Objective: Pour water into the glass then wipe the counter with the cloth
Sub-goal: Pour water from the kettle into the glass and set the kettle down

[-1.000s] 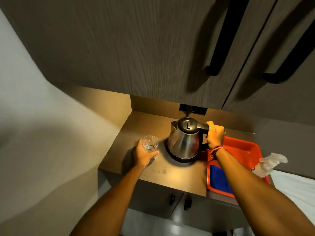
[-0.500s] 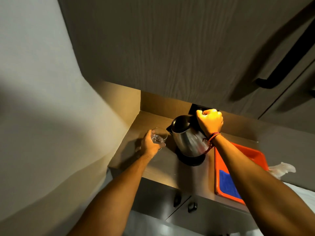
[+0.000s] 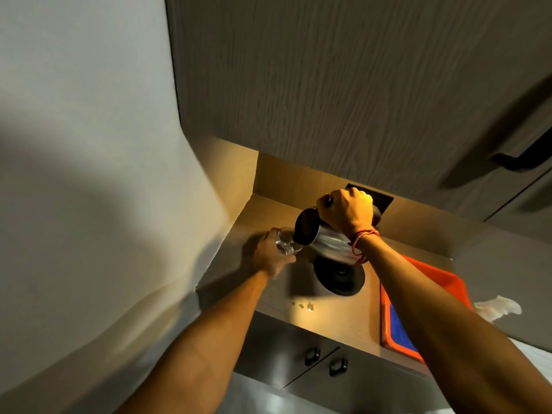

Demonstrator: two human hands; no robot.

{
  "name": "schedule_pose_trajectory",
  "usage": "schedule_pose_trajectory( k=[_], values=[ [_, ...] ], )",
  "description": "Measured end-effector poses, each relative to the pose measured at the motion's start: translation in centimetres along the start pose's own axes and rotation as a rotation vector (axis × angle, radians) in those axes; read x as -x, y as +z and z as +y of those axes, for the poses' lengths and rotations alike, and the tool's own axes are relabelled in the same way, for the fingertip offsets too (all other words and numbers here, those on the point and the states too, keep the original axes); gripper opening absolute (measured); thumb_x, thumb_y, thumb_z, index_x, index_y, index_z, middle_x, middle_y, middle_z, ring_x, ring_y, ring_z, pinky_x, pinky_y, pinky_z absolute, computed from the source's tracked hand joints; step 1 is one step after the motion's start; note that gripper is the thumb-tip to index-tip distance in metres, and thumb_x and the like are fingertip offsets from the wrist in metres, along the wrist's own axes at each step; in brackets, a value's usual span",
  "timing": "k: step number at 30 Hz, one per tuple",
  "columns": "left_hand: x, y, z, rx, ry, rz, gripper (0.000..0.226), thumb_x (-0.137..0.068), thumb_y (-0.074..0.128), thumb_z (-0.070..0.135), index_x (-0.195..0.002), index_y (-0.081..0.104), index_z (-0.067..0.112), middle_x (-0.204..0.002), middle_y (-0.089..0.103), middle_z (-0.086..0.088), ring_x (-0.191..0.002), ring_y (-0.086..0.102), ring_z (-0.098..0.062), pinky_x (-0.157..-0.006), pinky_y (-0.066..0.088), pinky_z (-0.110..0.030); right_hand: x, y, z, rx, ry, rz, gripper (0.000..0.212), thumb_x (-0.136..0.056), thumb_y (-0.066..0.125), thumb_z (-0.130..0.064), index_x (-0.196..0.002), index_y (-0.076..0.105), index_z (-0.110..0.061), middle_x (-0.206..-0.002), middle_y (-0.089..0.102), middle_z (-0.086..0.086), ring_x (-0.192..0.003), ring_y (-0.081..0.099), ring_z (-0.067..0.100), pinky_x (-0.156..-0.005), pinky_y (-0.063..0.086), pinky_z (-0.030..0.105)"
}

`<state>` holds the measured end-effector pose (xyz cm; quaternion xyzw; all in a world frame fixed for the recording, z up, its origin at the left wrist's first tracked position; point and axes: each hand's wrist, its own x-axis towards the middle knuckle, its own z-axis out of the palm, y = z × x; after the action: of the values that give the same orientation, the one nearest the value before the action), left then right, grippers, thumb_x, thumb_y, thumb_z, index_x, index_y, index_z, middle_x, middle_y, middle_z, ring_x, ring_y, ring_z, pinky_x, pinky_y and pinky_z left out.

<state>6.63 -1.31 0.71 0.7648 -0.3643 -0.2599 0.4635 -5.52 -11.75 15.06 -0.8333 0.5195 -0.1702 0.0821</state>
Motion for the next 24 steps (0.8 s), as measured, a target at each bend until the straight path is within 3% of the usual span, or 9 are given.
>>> schedule_pose_trajectory(
  k=[5, 10, 13, 20, 24],
  values=[
    [-0.1, -0.4, -0.2, 0.014, 0.012, 0.008, 0.066, -0.067, 0.087, 0.014, -0.126, 0.058, 0.014, -0.124, 0.064, -0.011, -0.111, 0.064, -0.029, -0.093, 0.057, -0.048, -0.7, 1.1, -1.2, 0.28, -0.214, 0.171, 0.042, -0.082, 0.055, -0.033, -0.047, 0.056, -0.01, -0.043, 0.038, -0.003, -0.036, 0.038, 0.02, -0.049, 0.029, 0.021],
    [-0.1, -0.6, -0.1, -0.008, 0.02, -0.007, 0.073, -0.067, 0.088, 0.015, -0.132, 0.056, 0.013, -0.129, 0.061, -0.01, -0.115, 0.062, -0.029, -0.095, 0.056, -0.049, -0.7, 1.4, -1.6, 0.295, -0.313, 0.161, 0.044, -0.084, 0.055, -0.033, -0.047, 0.057, -0.011, -0.043, 0.04, -0.004, -0.037, 0.043, 0.019, -0.047, 0.038, 0.022],
    [0.0, -0.5, -0.1, -0.035, 0.022, 0.001, 0.076, -0.065, 0.089, 0.016, -0.133, 0.055, 0.015, -0.13, 0.061, -0.009, -0.116, 0.061, -0.028, -0.095, 0.056, -0.045, -0.5, 1.3, -1.6, 0.324, -0.35, 0.161, 0.043, -0.083, 0.056, -0.033, -0.046, 0.057, -0.011, -0.042, 0.04, -0.004, -0.036, 0.043, 0.019, -0.047, 0.036, 0.021],
    [0.3, -0.1, 0.2, -0.039, 0.022, 0.013, 0.08, -0.064, 0.091, 0.016, -0.135, 0.054, 0.015, -0.132, 0.06, -0.01, -0.119, 0.06, -0.028, -0.097, 0.055, -0.043, -0.9, 1.1, -1.1, 0.334, -0.377, 0.25, 0.042, -0.081, 0.063, -0.031, -0.044, 0.057, -0.011, -0.042, 0.033, -0.007, -0.035, 0.034, 0.015, -0.047, 0.029, 0.018],
    [0.4, 0.2, 0.4, -0.023, 0.01, 0.011, 0.076, -0.065, 0.09, 0.016, -0.133, 0.055, 0.013, -0.131, 0.061, -0.01, -0.118, 0.06, -0.028, -0.096, 0.056, -0.044, -1.2, 0.9, -0.4, 0.276, -0.224, 0.182, 0.042, -0.085, 0.059, -0.032, -0.048, 0.057, -0.012, -0.044, 0.037, -0.006, -0.039, 0.037, 0.017, -0.049, 0.028, 0.021]
  ],
)
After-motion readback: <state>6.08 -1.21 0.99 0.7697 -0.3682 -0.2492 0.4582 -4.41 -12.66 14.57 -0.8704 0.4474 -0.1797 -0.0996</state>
